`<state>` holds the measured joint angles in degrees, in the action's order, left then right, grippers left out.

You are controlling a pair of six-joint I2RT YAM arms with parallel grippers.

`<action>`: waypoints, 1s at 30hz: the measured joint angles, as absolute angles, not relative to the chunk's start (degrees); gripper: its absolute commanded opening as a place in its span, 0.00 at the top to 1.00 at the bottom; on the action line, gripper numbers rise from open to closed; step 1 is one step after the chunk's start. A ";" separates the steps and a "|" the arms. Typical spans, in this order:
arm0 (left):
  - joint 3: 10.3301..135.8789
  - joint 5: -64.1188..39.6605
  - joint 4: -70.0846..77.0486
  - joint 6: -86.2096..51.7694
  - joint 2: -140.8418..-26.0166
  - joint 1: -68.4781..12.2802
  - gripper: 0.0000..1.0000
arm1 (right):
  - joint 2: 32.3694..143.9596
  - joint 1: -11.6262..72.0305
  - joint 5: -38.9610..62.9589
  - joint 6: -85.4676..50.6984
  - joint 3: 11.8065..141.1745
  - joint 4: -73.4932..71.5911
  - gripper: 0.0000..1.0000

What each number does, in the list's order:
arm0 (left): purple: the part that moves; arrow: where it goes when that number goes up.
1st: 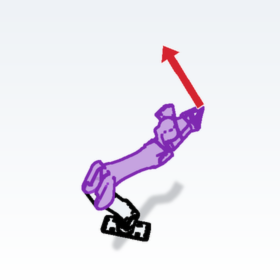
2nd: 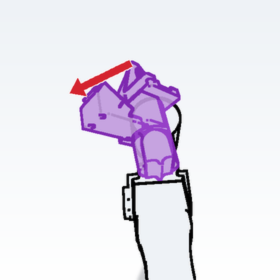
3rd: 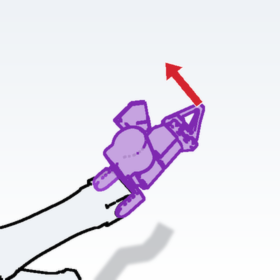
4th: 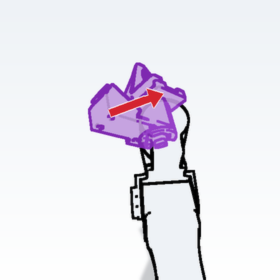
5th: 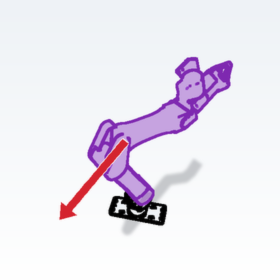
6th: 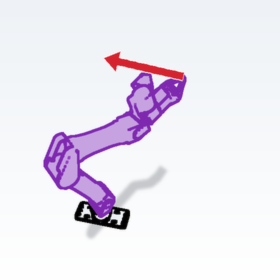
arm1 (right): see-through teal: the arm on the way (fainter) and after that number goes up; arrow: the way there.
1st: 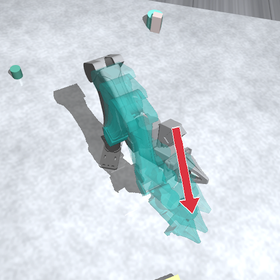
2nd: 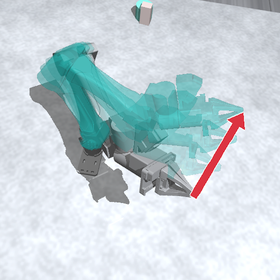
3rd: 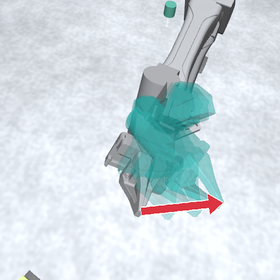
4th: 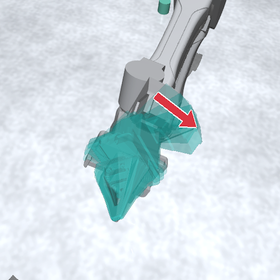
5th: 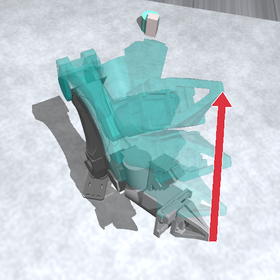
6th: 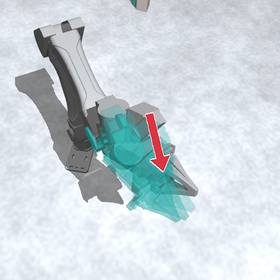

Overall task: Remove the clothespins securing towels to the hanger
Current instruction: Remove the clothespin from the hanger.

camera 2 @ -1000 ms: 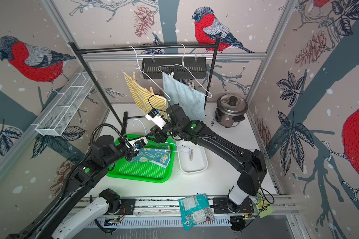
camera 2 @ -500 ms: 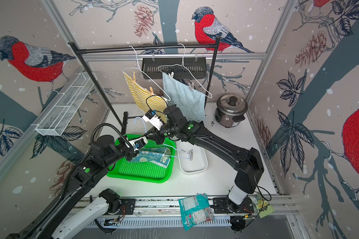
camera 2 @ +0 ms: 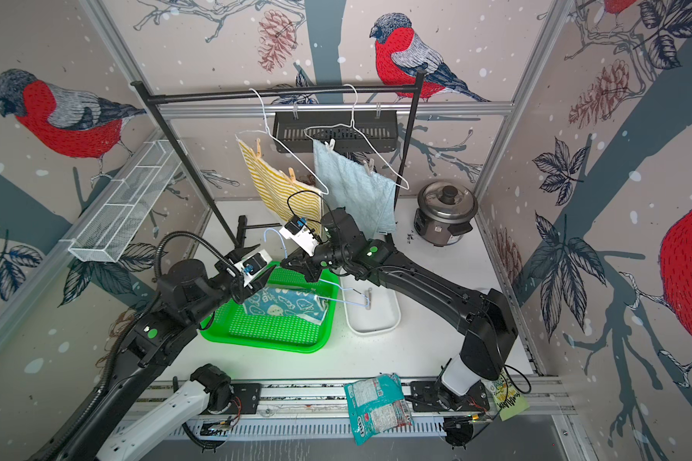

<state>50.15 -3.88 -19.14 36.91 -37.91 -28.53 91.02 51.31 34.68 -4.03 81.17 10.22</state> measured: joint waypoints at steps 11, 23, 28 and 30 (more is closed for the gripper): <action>55.27 5.13 -27.86 17.72 -32.56 -28.38 0.06 | 88.20 46.00 35.99 0.49 77.65 8.99 1.00; 56.16 -0.14 -33.19 7.22 -40.69 -12.05 0.05 | 84.07 39.92 41.39 4.23 72.53 5.08 1.00; 52.34 -10.50 -31.53 1.19 -40.82 -1.63 0.20 | 83.90 39.81 43.22 2.26 71.02 2.31 1.00; 50.26 -14.37 -30.50 -2.33 -40.47 -0.54 0.29 | 83.90 39.81 43.55 1.30 70.78 1.06 1.00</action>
<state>50.26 -14.37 -30.50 -2.33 -40.47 -0.54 83.90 39.81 43.55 1.30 70.78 1.06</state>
